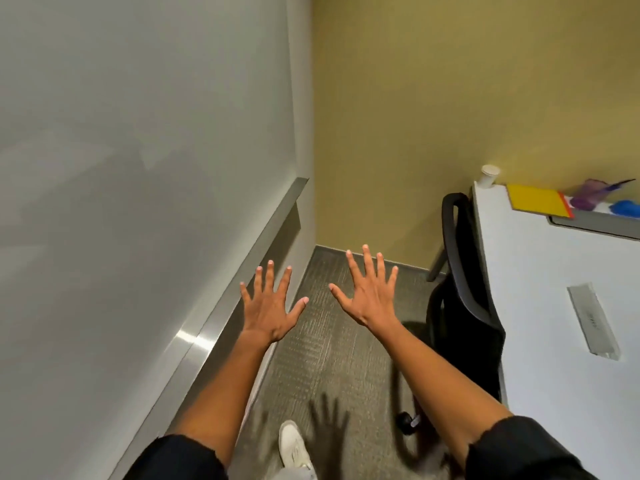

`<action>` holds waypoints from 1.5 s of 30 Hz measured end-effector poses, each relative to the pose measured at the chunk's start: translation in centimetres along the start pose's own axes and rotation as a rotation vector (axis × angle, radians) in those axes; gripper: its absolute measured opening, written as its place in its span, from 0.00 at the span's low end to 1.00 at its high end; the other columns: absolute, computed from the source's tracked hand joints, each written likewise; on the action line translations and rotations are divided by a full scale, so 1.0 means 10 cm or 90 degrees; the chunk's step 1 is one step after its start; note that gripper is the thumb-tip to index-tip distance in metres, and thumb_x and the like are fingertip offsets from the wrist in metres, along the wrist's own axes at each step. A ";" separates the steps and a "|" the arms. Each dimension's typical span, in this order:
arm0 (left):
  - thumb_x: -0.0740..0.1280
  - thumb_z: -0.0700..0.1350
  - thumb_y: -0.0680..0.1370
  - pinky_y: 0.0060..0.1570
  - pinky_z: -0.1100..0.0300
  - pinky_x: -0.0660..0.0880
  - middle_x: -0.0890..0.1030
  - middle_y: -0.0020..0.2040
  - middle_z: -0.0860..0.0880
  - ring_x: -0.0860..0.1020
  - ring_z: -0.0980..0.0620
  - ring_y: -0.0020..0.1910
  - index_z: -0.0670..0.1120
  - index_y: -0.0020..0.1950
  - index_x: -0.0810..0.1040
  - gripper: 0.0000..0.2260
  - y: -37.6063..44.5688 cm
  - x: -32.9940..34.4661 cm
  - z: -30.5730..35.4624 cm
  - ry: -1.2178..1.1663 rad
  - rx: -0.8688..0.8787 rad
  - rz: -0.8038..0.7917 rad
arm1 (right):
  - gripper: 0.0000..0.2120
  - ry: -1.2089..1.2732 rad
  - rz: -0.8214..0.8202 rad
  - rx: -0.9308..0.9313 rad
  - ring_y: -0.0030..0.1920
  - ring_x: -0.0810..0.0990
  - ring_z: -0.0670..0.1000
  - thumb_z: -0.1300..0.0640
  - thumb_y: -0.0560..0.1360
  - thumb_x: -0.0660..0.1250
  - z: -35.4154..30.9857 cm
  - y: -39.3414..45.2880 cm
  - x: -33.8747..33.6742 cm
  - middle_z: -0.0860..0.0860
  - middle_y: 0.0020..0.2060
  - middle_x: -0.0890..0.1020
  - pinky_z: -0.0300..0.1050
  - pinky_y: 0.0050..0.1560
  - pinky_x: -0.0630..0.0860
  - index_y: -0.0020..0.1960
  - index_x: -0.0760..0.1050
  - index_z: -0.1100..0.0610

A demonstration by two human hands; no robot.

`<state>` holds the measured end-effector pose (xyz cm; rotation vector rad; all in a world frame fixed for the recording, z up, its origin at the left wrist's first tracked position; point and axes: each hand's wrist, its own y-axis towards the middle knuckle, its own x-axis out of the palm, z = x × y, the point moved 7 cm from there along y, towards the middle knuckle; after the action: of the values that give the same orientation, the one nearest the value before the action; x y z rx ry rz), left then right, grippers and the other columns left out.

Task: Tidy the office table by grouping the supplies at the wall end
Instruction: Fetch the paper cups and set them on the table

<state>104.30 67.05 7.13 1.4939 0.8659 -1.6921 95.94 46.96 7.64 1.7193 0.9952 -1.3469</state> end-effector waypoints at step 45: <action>0.48 0.71 0.75 0.73 0.37 0.46 0.46 0.80 0.47 0.45 0.43 0.78 0.55 0.78 0.45 0.37 7.24 0.72 5.40 -0.012 0.655 -0.211 | 0.44 0.008 0.071 0.703 0.78 0.46 0.60 0.27 0.72 0.52 5.24 4.91 -0.32 0.51 0.78 0.44 0.65 0.73 0.46 0.78 0.40 0.47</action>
<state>137.21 -17.27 3.70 2.0208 0.1806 -2.6039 117.44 -21.51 4.66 2.4796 0.0678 -1.9816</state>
